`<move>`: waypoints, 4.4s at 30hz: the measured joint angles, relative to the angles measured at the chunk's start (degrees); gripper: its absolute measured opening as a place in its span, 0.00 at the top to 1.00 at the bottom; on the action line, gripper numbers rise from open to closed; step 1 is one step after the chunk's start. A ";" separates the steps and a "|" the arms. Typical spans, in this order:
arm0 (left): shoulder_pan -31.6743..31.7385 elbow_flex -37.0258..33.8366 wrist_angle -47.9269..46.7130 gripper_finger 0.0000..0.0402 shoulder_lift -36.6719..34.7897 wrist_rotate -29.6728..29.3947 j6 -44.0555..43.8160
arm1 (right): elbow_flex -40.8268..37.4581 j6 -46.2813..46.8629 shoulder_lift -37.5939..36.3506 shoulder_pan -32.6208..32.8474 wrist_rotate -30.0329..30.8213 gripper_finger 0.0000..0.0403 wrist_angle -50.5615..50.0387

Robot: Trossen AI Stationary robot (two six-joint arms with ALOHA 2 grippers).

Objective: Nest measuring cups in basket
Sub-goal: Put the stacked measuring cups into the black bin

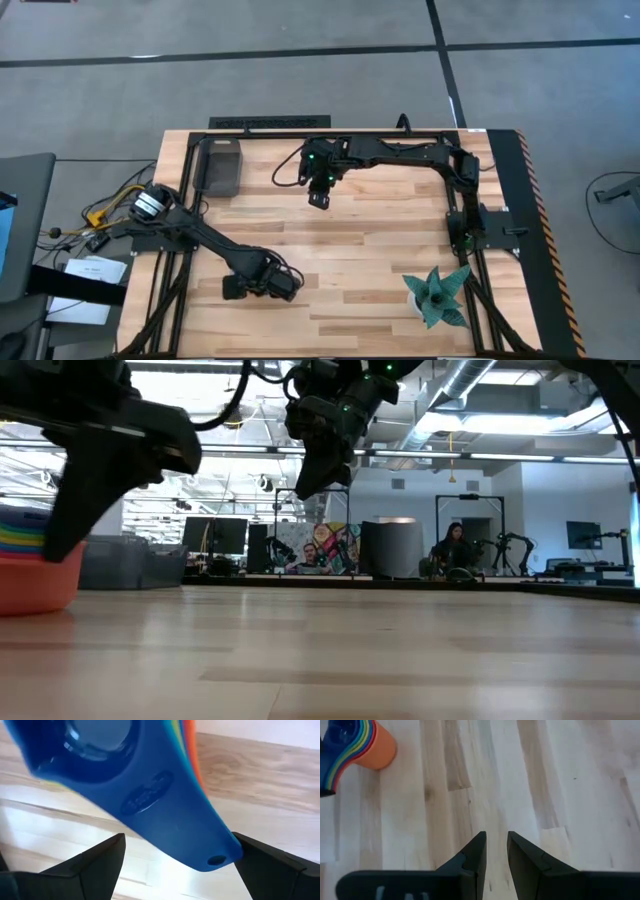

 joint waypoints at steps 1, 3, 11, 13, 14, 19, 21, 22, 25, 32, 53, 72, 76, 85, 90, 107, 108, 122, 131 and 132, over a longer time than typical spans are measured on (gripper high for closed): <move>-0.31 0.00 -0.38 0.15 -0.02 0.02 -0.19 | -0.01 0.00 0.12 0.13 -0.14 0.74 -0.05; -0.84 0.00 -0.74 0.15 -0.01 0.47 -0.26 | -0.04 0.05 0.18 0.55 -0.30 0.74 -0.14; -4.00 0.00 -2.61 0.15 -0.02 2.74 -1.94 | -0.04 0.11 0.18 2.50 -0.35 0.74 -0.45; -5.15 0.00 -2.61 0.15 -0.02 3.59 -2.70 | -0.04 0.29 0.18 3.13 -0.35 0.74 -0.46; -5.73 0.00 -2.57 0.15 -0.02 4.09 -3.00 | -0.04 0.46 0.18 3.41 -0.37 0.74 -0.46; -8.27 0.01 -1.99 0.15 -0.60 5.27 -3.74 | -0.04 0.55 0.18 4.90 -0.35 0.74 -0.51; -8.82 0.04 -0.71 0.15 -1.44 3.77 -4.11 | -0.04 0.57 0.16 5.41 -0.35 0.74 -0.72; -8.95 0.04 0.37 0.15 -1.85 2.27 -4.06 | -0.04 0.57 0.16 5.61 -0.33 0.74 -0.77; -8.34 0.13 3.29 0.15 -2.40 -2.00 -3.50 | -0.04 0.83 0.16 6.19 -0.33 0.74 -0.69; -5.97 0.13 -0.04 0.15 -2.39 -6.00 -2.78 | -0.04 2.13 0.16 6.22 -0.28 0.74 -0.79; -4.03 -4.24 -2.12 0.20 -2.29 -4.83 -4.37 | -0.02 3.59 0.11 6.22 0.30 0.74 -1.97; -3.83 -4.24 -5.92 0.55 -2.29 -7.60 -2.31 | 0.00 3.61 0.09 6.22 0.41 0.74 -1.77; -4.30 -4.24 -6.27 0.58 -2.29 -7.62 -0.28 | 0.00 3.61 0.09 6.22 0.41 0.74 -1.84; -5.76 -4.24 -10.17 0.59 -2.29 -7.64 1.45 | 0.00 3.61 0.09 6.22 0.41 0.74 -1.92; -5.65 -4.24 -10.54 0.59 -2.29 -7.94 3.79 | 0.00 3.61 0.09 6.22 0.41 0.74 -1.94; -5.60 -4.24 -10.52 0.63 -2.29 -7.66 5.80 | 0.00 3.60 0.09 6.22 0.39 0.74 -2.20; -5.60 -4.24 -10.52 0.63 -2.29 -7.66 5.83 | 0.00 3.57 0.09 6.22 0.39 0.74 -2.27; -5.49 -4.24 -12.21 0.64 -4.12 -8.77 8.10 | 0.00 3.17 0.09 6.22 0.39 0.74 -2.94; -3.69 -4.24 -15.43 0.64 -5.46 -10.61 11.13 | 0.00 3.44 0.09 6.22 0.39 0.74 -2.82; -3.44 -4.24 -15.22 0.64 -5.45 -10.58 12.19 | 0.00 3.52 0.09 6.22 0.39 0.74 -2.82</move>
